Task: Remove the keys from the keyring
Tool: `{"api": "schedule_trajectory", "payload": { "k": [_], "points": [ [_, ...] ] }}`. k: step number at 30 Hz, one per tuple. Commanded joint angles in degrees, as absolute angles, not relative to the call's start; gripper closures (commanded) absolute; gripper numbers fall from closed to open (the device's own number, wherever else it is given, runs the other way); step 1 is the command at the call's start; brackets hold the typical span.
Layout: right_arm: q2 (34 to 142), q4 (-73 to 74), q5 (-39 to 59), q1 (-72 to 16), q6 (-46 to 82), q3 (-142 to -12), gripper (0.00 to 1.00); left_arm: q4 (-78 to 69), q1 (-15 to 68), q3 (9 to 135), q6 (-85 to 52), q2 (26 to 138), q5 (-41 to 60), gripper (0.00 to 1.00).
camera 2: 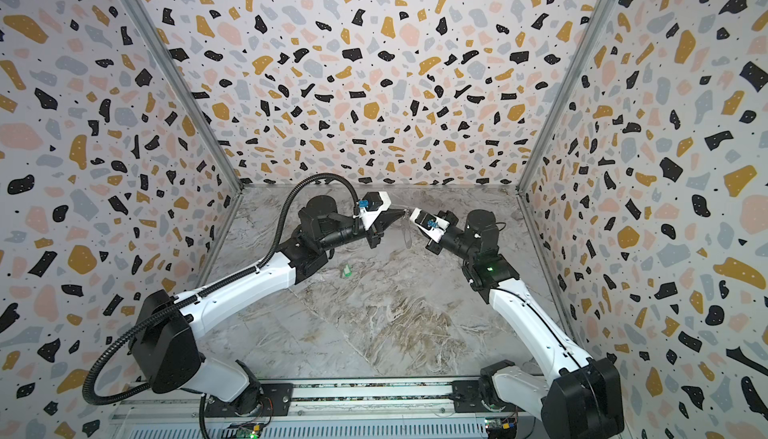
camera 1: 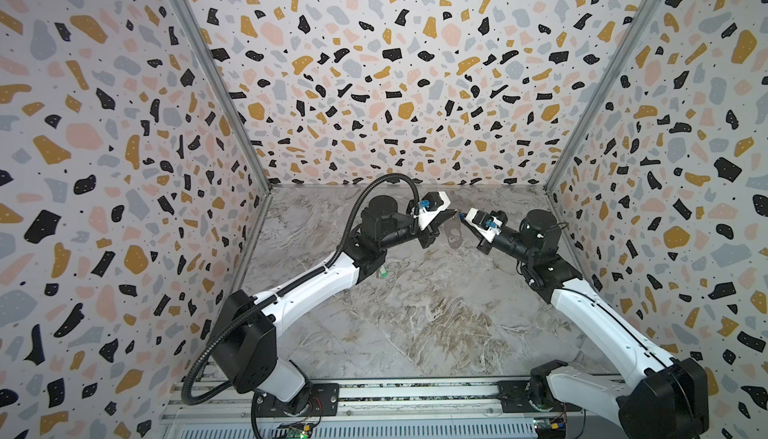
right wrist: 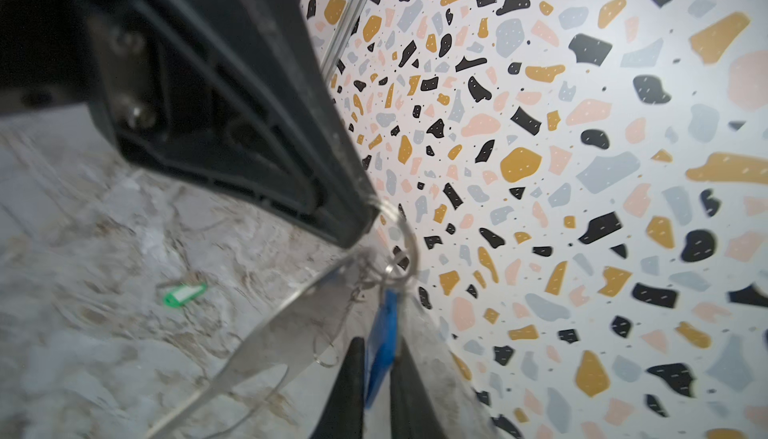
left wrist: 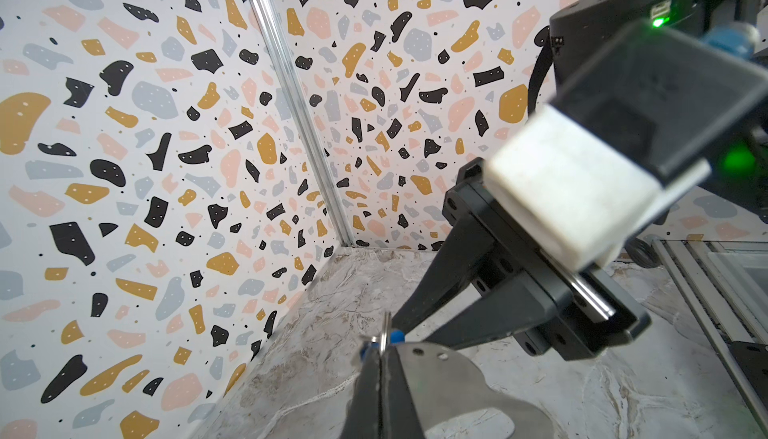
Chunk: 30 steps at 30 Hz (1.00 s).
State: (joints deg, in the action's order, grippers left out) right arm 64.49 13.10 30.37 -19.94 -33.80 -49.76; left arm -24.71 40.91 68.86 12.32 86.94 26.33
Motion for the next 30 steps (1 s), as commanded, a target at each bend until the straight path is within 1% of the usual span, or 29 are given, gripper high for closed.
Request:
{"api": "schedule_trajectory", "payload": {
  "k": [1,3,5,10,13,16,19,24,30],
  "points": [
    [62.19,8.22,30.26,-19.33,-36.16,-51.03,0.69,-31.38,40.17,69.39,11.11,86.45,28.61,1.00],
    [61.36,6.00,33.61,-17.62,-36.99,-51.95,0.64,-31.29,39.91,69.53,10.65,86.57,29.89,1.00],
    [60.68,4.96,36.87,-15.59,-36.98,-52.41,0.61,-31.21,39.68,69.75,10.45,86.88,31.39,1.00],
    [59.09,5.70,41.23,-12.58,-34.89,-53.31,0.61,-30.02,39.46,70.57,10.30,87.49,34.32,1.00],
    [59.06,6.69,44.71,-11.27,-33.35,-54.35,0.63,-28.42,39.46,71.00,11.29,87.57,35.14,1.00],
    [59.69,8.45,47.55,-10.94,-31.65,-54.98,0.67,-26.25,39.46,71.71,12.63,87.67,35.74,1.00],
    [61.25,7.48,51.12,-10.96,-31.26,-56.30,0.72,-24.31,39.46,72.43,13.84,87.79,36.39,1.00],
    [62.81,5.08,56.55,-10.98,-30.76,-57.79,0.77,-21.53,39.46,73.20,15.56,87.63,37.00,1.00],
    [63.50,3.60,58.24,-10.99,-30.33,-58.28,0.81,-17.92,39.46,74.31,18.05,87.77,38.12,1.00]
  ]
}}
